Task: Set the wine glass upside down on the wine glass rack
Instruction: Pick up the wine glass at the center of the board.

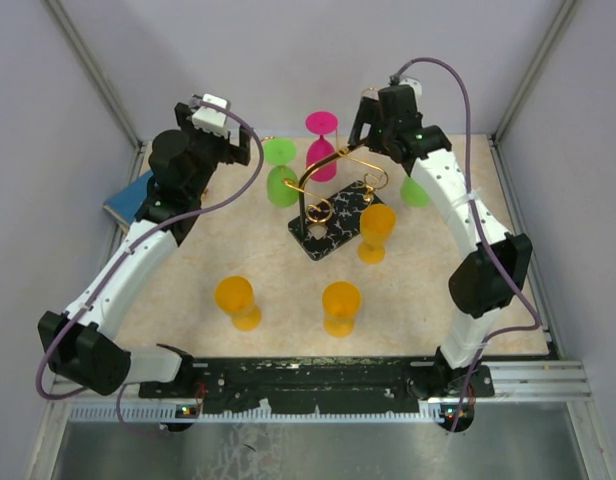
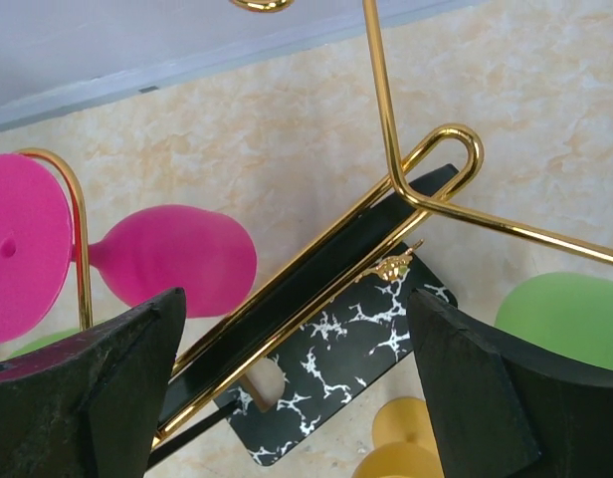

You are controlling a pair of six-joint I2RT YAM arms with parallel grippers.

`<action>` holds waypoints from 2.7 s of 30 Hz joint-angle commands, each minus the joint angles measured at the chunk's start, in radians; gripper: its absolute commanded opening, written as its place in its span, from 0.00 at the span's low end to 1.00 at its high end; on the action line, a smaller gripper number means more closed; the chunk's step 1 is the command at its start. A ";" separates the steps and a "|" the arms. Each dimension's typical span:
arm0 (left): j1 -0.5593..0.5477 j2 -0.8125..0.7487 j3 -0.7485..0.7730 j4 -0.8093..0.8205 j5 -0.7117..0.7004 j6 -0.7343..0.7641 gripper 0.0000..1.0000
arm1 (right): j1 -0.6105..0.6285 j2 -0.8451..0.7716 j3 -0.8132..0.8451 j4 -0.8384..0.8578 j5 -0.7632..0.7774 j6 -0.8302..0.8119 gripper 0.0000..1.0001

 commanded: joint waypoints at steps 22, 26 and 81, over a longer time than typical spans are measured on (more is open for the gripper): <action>-0.001 0.060 0.055 0.081 0.000 0.018 0.99 | -0.040 0.350 0.521 -0.013 -0.148 -0.101 0.91; -0.002 0.061 0.056 0.085 -0.003 0.015 0.99 | -0.040 0.371 0.541 0.000 -0.177 -0.100 0.91; -0.003 0.037 -0.003 -0.002 0.339 0.049 0.99 | -0.060 -0.079 0.141 0.112 -0.118 -0.182 0.94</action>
